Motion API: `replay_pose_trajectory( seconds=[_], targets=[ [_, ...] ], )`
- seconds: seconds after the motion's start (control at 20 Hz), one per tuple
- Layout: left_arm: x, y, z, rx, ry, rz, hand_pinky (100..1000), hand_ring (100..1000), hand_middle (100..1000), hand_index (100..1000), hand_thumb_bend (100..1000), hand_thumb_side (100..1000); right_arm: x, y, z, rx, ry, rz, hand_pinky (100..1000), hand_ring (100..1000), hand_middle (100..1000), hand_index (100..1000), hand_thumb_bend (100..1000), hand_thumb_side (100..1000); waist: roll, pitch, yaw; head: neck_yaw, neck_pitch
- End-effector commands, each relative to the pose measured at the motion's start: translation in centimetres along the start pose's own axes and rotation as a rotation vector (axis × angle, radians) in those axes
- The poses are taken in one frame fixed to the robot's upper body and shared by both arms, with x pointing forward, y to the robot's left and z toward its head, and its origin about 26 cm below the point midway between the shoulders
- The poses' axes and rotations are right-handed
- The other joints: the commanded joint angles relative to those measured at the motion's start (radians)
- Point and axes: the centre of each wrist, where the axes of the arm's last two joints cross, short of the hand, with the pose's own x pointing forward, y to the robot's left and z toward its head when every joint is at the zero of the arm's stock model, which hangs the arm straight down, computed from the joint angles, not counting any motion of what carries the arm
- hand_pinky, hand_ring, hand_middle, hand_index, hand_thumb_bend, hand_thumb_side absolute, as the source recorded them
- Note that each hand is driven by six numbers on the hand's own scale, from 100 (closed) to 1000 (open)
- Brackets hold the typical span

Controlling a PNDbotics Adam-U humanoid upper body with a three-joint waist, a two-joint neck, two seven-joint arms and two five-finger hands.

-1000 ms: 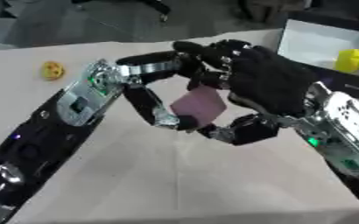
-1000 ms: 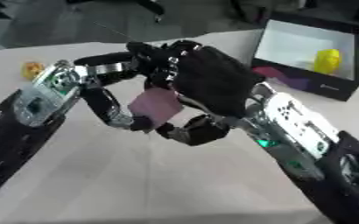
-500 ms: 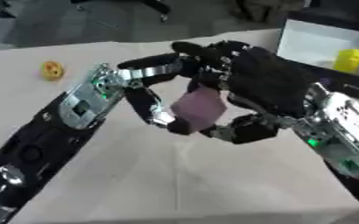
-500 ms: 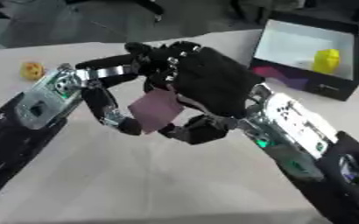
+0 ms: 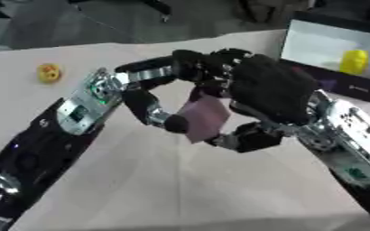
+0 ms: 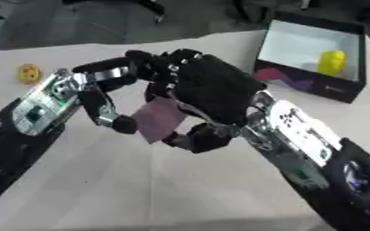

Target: Pick up the objects with one hand, pass them to the other hand, and then place them into the box on the other side of the table.

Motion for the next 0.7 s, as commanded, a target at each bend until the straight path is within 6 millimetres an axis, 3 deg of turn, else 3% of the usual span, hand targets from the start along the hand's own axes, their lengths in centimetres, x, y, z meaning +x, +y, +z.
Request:
replay_pose_trajectory(
  seconds=[0.05, 0.3, 0.4, 0.55, 0.7],
  targets=[
    [-0.6, 4.2, 4.5, -0.008, 0.005, -0.088, 726, 642, 655, 777, 601, 712, -0.5, -0.5, 0.3, -0.006, 0.002, 0.036, 804, 796, 1000, 334, 403, 253, -0.006, -0.013, 0.000, -0.019, -0.002],
    [-1.6, 7.3, 12.0, 0.316, 0.219, -0.085, 728, 656, 664, 781, 518, 678, -2.0, -0.8, 1.5, -0.021, 0.054, 0.083, 805, 793, 1000, 335, 395, 262, -0.008, -0.014, -0.009, -0.059, -0.002],
    [-1.0, 8.1, 14.9, 0.441, 0.285, -0.135, 725, 655, 661, 779, 498, 648, -3.2, -0.8, 3.1, -0.014, 0.134, 0.093, 775, 781, 1000, 332, 417, 253, -0.008, -0.014, -0.012, -0.079, -0.002],
    [0.6, 8.8, 20.1, 0.617, 0.373, -0.202, 706, 631, 638, 762, 394, 588, -5.4, -0.5, 6.8, 0.013, 0.353, 0.093, 737, 763, 1000, 334, 441, 244, -0.005, -0.011, -0.007, -0.121, -0.002],
    [1.9, 8.8, 21.9, 0.704, 0.405, -0.212, 705, 628, 635, 759, 379, 581, -6.3, -0.5, 8.6, 0.022, 0.485, 0.093, 730, 759, 1000, 334, 446, 243, -0.003, -0.010, -0.001, -0.141, -0.002]
  ],
)
